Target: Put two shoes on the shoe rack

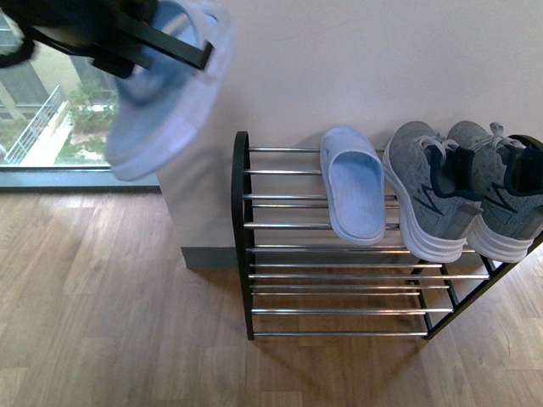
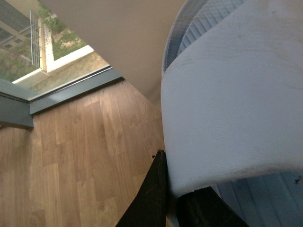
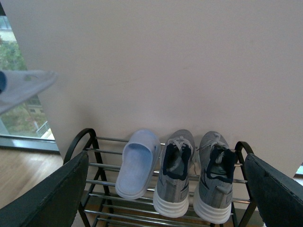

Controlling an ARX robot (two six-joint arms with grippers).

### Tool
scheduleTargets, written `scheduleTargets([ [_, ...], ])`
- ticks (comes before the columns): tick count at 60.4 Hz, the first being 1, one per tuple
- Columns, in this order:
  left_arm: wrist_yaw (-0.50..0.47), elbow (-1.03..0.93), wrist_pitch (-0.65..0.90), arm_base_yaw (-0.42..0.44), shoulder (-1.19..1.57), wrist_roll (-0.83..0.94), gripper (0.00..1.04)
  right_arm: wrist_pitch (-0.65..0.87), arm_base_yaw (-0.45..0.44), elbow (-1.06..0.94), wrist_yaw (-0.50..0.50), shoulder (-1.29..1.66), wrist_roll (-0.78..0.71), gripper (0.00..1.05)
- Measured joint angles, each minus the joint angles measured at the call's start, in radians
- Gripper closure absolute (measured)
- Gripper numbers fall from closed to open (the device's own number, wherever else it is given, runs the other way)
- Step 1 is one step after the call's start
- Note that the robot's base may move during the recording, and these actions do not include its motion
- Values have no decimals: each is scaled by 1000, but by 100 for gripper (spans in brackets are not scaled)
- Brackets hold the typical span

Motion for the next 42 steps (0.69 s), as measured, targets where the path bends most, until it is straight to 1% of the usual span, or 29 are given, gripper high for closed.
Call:
scheduleTargets([
  [4,-19,46,24,-18,73,29,103,0,0,0,0,0,0,9],
  [9,-72,127,78,-37,190,113,103,0,0,0,0,0,0,9],
  [15,-99,206,120,-47,298,188,103,0,0,0,0,0,0,9],
  [23,-98,278,145,-58,401,230,103,0,0,0,0,0,0,9],
  [42,-92,454,158,-96,603,227,103,0,0,0,0,0,0,9],
])
